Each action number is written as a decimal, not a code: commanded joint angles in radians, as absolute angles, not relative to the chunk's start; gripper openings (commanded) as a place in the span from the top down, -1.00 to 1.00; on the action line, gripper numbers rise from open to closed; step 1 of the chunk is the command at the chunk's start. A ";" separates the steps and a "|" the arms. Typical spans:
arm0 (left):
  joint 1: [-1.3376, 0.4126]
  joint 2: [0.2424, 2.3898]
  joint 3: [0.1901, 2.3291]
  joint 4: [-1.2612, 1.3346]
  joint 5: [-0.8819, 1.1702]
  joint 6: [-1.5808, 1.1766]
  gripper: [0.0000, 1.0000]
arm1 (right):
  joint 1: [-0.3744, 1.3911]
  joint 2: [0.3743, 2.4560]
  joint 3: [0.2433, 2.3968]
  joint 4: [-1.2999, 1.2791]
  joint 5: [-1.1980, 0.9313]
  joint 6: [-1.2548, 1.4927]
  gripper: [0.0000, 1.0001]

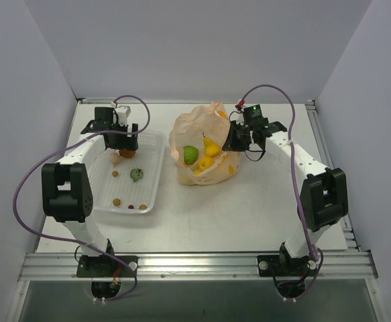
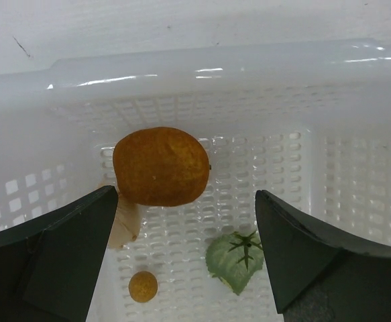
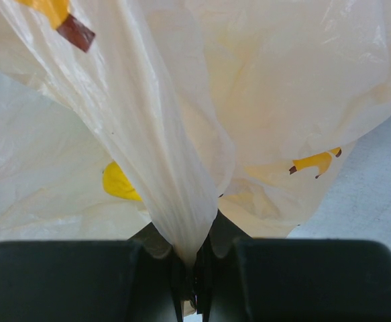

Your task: Place the fake fruits into the plastic bag and tie a complex knot

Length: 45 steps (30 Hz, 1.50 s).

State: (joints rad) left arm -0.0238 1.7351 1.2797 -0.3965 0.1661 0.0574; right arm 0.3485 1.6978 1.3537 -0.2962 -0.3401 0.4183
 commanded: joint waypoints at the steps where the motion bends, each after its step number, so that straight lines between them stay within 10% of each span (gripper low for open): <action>1: -0.021 1.805 1.373 -0.362 0.130 0.051 -0.91 | 0.354 1.666 1.351 -0.302 -0.325 0.407 1.00; 15: -0.046 1.954 1.397 -0.379 0.048 0.060 -0.89 | 0.351 1.681 1.371 -0.310 -0.313 0.390 1.00; 26: -0.074 1.821 1.460 -0.409 0.228 0.032 -0.18 | 0.345 1.684 1.373 -0.313 -0.316 0.388 1.00; 45: -0.515 1.739 1.617 -0.132 0.495 -0.111 -0.27 | 0.337 1.637 1.330 -0.316 -0.298 0.376 1.00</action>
State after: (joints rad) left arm -0.4782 1.6741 1.5837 -0.1131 0.4828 -0.1341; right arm 0.3454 1.6924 1.3460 -0.3008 -0.3195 0.3901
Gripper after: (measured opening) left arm 0.776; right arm 0.034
